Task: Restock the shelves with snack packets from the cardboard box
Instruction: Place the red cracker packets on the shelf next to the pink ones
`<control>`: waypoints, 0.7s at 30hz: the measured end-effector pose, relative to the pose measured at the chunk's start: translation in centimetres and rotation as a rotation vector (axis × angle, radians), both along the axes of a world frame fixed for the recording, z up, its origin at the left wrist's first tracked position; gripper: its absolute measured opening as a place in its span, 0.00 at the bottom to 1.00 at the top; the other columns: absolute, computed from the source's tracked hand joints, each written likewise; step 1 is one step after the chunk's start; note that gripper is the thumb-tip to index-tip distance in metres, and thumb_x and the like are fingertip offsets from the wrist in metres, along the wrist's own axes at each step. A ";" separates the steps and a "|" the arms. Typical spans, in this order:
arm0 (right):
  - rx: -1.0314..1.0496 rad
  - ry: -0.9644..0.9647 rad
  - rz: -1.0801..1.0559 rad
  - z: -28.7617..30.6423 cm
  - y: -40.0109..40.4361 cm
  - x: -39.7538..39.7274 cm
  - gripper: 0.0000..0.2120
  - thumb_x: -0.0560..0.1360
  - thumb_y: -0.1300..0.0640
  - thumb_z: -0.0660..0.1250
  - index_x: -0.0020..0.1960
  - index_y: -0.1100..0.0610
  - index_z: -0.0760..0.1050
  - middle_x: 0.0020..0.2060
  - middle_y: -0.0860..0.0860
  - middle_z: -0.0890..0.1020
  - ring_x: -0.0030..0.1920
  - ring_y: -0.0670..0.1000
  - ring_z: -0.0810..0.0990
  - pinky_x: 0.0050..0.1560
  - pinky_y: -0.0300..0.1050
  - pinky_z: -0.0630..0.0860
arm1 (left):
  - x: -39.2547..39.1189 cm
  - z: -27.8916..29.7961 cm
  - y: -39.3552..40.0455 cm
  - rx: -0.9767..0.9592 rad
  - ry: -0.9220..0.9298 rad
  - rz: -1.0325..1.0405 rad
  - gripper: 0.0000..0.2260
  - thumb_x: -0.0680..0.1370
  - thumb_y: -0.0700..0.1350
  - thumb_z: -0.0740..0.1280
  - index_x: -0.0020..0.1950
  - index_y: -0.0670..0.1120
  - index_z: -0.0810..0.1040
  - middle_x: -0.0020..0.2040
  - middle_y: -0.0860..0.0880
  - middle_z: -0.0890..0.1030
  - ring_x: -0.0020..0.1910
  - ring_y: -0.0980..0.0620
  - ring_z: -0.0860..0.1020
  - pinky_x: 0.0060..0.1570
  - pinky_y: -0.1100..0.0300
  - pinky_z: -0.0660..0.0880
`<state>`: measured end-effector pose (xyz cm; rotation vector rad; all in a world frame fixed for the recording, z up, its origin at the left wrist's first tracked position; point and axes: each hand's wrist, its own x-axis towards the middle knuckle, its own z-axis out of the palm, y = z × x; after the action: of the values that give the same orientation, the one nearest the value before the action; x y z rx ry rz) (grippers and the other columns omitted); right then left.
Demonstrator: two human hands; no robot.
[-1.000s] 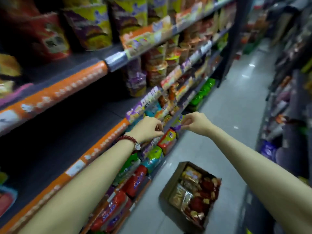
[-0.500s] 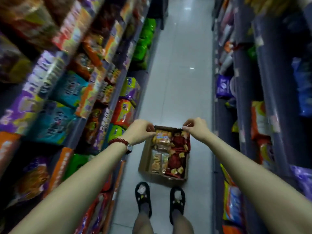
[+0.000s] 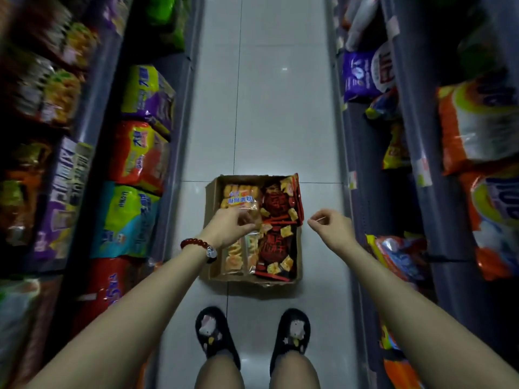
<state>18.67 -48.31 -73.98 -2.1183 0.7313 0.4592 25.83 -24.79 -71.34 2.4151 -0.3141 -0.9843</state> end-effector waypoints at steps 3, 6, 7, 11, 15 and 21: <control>-0.001 -0.024 -0.014 -6.8 0.0 0.3 0.06 0.74 0.52 0.71 0.44 0.55 0.78 0.36 0.49 0.80 0.41 0.51 0.79 0.33 0.37 0.68 | -0.6 -7.1 0.0 -0.024 0.024 0.025 0.11 0.77 0.47 0.66 0.56 0.45 0.80 0.51 0.49 0.81 0.48 0.53 0.78 0.46 0.64 0.74; -0.059 -0.038 -0.063 -13.5 0.0 0.3 0.12 0.73 0.50 0.71 0.50 0.57 0.78 0.42 0.51 0.82 0.44 0.52 0.80 0.38 0.41 0.72 | -0.8 -14.4 0.1 -0.035 0.030 0.032 0.09 0.77 0.48 0.67 0.53 0.45 0.80 0.49 0.50 0.80 0.45 0.56 0.76 0.39 0.69 0.71; -0.081 -0.057 -0.088 -15.7 0.0 0.3 0.15 0.72 0.49 0.72 0.53 0.57 0.78 0.44 0.52 0.82 0.47 0.53 0.80 0.42 0.42 0.73 | -0.9 -16.8 0.1 -0.034 0.037 0.029 0.09 0.77 0.49 0.67 0.53 0.45 0.81 0.49 0.50 0.80 0.45 0.55 0.77 0.40 0.67 0.72; -0.124 -0.127 -0.153 -22.5 -0.1 0.9 0.26 0.71 0.46 0.73 0.64 0.56 0.72 0.55 0.53 0.80 0.55 0.54 0.78 0.51 0.45 0.74 | -0.8 -24.9 0.2 -0.043 0.053 0.062 0.11 0.76 0.50 0.68 0.54 0.45 0.81 0.51 0.49 0.82 0.50 0.53 0.79 0.52 0.56 0.77; -0.113 -0.223 -0.199 -26.8 0.2 2.2 0.33 0.68 0.45 0.75 0.67 0.55 0.68 0.56 0.53 0.79 0.55 0.53 0.78 0.52 0.47 0.76 | -0.9 -30.9 0.3 -0.078 0.062 0.152 0.12 0.76 0.51 0.67 0.55 0.47 0.80 0.49 0.49 0.82 0.48 0.52 0.80 0.48 0.56 0.77; -0.087 -0.352 -0.301 -30.4 1.3 2.8 0.30 0.65 0.49 0.78 0.63 0.53 0.70 0.47 0.47 0.80 0.48 0.48 0.80 0.48 0.40 0.75 | -2.3 -36.8 0.5 -0.143 0.113 0.196 0.14 0.76 0.51 0.67 0.57 0.44 0.78 0.44 0.50 0.80 0.40 0.57 0.76 0.37 0.66 0.71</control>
<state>21.45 -47.04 -104.40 -2.0474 0.8536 -0.1081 23.58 -24.30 -108.09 2.2037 -0.1006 -0.9709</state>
